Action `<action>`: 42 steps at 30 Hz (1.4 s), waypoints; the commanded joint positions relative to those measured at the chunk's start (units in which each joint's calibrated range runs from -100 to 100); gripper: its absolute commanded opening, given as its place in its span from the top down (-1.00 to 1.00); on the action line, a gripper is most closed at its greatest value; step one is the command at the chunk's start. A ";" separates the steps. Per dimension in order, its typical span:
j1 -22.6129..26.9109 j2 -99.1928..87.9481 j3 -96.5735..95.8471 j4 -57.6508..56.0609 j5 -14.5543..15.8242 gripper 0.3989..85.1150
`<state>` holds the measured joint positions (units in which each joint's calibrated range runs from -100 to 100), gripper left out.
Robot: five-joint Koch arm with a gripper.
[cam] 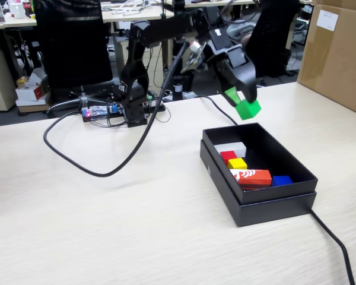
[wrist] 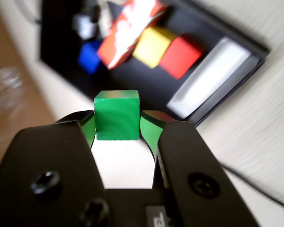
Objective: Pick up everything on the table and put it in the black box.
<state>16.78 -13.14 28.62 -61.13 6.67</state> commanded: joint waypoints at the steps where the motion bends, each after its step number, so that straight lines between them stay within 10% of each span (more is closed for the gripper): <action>1: -0.54 0.12 -0.51 6.14 -0.15 0.99; 12: -0.59 2.07 -14.11 15.30 -0.49 0.98; 16: -0.39 2.18 -18.64 16.68 -0.83 0.31; 21: -0.54 1.15 -18.19 16.68 -0.88 0.02; 35: -5.62 -22.95 -12.30 17.80 -0.98 0.02; 42: -12.84 -26.73 -22.27 27.13 -5.86 -0.01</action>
<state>6.13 -35.92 6.34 -42.24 3.44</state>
